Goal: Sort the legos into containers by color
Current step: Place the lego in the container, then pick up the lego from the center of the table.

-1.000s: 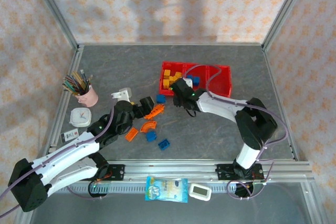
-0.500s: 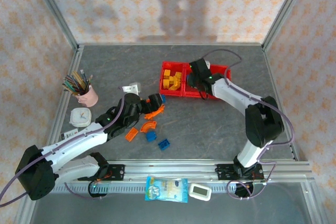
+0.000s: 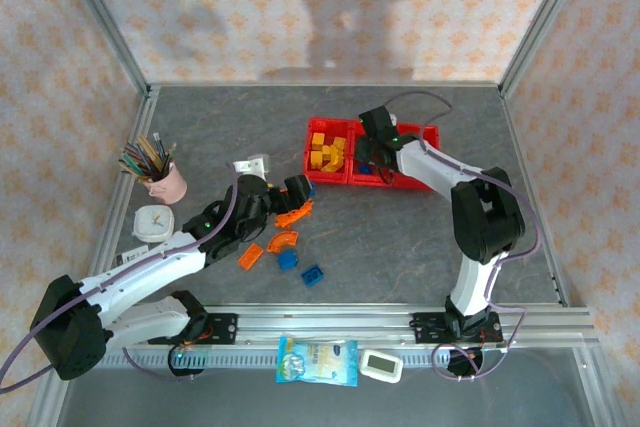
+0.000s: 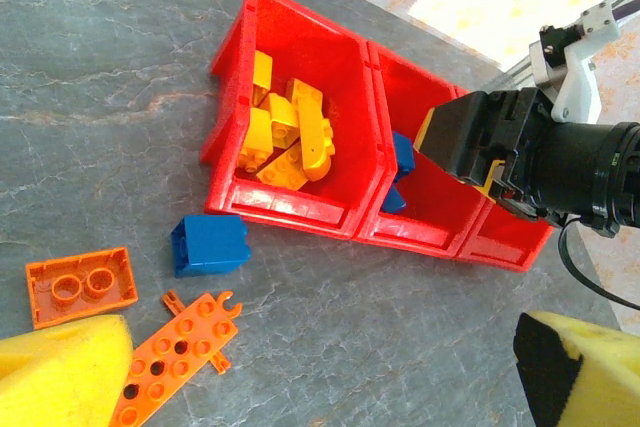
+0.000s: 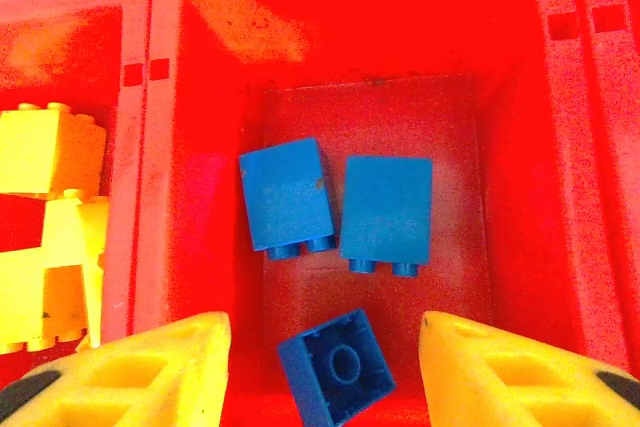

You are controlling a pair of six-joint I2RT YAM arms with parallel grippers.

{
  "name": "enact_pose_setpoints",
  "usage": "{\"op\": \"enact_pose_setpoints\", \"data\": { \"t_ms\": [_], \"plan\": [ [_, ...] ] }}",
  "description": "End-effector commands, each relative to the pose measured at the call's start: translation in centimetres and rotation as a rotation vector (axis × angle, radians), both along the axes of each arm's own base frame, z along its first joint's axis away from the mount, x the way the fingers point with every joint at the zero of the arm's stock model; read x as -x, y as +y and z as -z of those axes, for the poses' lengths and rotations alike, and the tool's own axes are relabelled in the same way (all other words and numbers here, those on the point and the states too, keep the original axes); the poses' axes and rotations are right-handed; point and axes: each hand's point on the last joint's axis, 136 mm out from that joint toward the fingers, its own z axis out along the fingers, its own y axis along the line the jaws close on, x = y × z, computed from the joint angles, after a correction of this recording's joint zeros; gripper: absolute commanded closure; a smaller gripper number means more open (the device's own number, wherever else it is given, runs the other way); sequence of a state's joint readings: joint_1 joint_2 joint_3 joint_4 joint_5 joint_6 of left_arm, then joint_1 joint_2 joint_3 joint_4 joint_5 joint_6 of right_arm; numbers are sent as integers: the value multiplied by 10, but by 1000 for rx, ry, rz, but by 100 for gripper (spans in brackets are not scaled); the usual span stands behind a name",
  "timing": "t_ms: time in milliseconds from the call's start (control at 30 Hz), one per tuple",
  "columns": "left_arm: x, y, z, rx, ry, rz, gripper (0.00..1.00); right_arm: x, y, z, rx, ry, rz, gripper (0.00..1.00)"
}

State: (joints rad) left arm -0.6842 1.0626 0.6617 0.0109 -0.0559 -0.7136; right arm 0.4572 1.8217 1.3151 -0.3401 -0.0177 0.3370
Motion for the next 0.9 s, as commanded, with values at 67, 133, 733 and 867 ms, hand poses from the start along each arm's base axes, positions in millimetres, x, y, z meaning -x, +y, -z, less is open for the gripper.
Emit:
{"op": "enact_pose_setpoints", "data": {
  "t_ms": [67, 133, 733, 867],
  "plan": [
    [-2, 3, -18, 22, -47, -6, 1, 10, 13, -34, -58, -59, -53, 47],
    [-1, 6, -17, 23, -47, -16, 1, 18, 18, -36, -57, -62, -59, 47],
    [25, 52, 3, 9, -41, -144, 1, 89, 137, 12, 3, 12, -243, 35],
    [27, 58, 3, 5, -43, -162, 1, 86, 152, 25, 29, 20, -261, 32]
  ]
}}
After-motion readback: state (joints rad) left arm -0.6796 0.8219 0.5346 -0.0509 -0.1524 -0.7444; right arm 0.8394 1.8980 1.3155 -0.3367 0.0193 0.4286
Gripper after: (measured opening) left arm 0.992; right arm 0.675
